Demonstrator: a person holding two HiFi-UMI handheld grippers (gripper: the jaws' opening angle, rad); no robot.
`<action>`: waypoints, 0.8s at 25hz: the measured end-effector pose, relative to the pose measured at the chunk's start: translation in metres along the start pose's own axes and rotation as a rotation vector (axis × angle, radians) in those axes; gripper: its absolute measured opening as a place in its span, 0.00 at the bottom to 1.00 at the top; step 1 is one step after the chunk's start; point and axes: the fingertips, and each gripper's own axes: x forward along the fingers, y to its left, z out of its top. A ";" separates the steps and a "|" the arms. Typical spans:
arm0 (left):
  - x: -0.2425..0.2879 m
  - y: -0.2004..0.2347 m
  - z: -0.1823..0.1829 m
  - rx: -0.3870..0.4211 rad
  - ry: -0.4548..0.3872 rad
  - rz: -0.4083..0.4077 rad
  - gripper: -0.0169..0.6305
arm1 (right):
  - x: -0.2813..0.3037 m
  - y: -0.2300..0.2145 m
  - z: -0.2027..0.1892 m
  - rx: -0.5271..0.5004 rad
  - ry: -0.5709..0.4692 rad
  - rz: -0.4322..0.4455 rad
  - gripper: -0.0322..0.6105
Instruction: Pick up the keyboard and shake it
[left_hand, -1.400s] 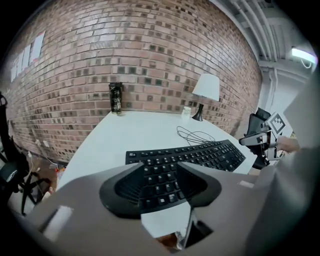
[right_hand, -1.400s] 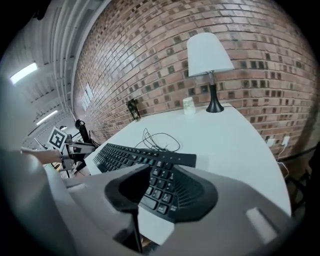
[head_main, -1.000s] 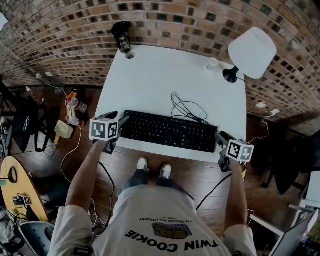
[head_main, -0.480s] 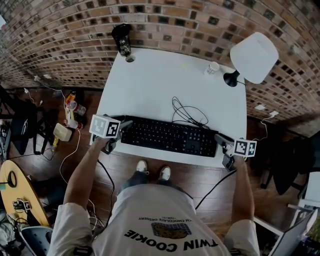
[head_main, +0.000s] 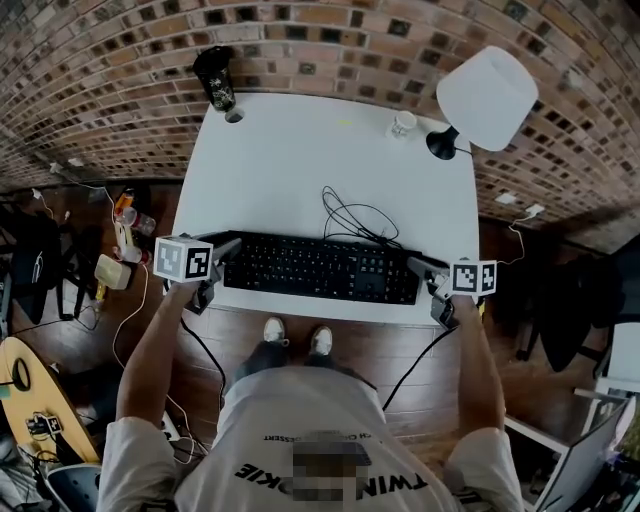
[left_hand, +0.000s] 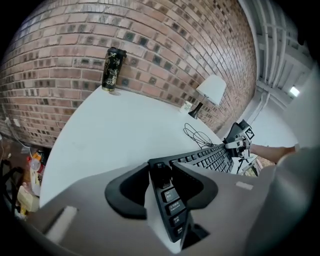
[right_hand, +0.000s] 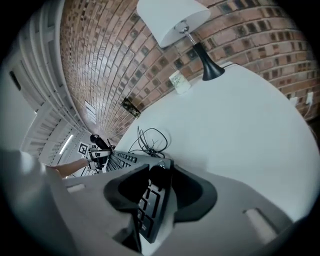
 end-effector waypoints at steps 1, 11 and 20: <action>-0.002 0.000 0.002 0.003 -0.019 -0.003 0.26 | -0.001 0.002 0.002 -0.017 -0.010 -0.005 0.27; -0.030 0.000 0.061 0.109 -0.241 0.053 0.20 | -0.019 0.026 0.048 -0.183 -0.170 -0.076 0.26; -0.041 -0.001 0.081 0.189 -0.309 0.083 0.19 | -0.031 0.047 0.075 -0.343 -0.264 -0.166 0.26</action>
